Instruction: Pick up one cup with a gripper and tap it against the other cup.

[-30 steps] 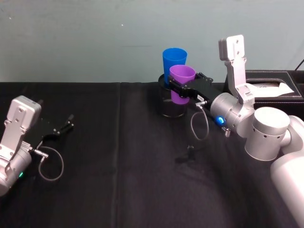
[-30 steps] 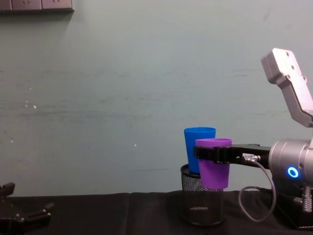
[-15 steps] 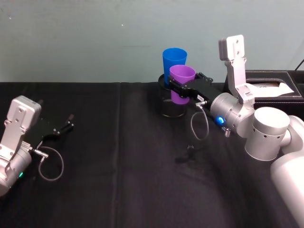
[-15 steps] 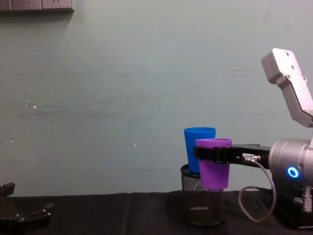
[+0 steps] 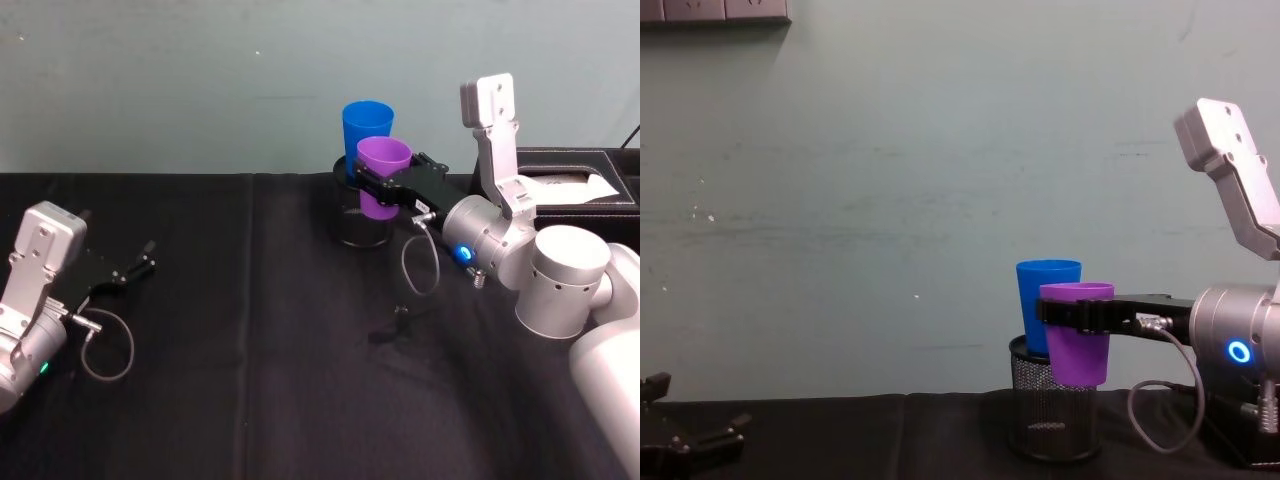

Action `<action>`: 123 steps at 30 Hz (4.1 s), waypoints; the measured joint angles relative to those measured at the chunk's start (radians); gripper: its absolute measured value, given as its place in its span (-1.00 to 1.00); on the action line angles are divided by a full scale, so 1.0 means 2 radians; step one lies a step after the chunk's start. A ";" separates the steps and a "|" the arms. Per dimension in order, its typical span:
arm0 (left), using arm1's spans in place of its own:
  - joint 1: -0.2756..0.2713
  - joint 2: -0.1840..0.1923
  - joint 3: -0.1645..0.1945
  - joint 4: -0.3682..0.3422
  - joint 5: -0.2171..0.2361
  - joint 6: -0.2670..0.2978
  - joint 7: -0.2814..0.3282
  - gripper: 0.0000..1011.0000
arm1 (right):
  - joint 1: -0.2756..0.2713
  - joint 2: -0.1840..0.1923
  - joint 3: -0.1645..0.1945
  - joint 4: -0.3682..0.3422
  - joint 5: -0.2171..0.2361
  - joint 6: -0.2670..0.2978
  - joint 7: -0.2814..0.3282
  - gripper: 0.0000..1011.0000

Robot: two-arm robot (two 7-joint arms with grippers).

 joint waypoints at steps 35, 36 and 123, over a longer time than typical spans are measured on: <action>0.000 0.000 0.000 0.000 0.000 0.000 0.000 0.98 | 0.000 0.000 0.000 0.000 0.000 0.000 0.000 0.45; 0.000 0.000 0.000 0.000 0.000 0.000 0.000 0.98 | 0.000 0.000 0.000 0.000 0.000 0.000 0.000 0.45; 0.000 0.000 0.000 0.000 0.000 0.000 0.000 0.98 | 0.000 0.000 0.000 0.000 0.000 0.000 0.000 0.45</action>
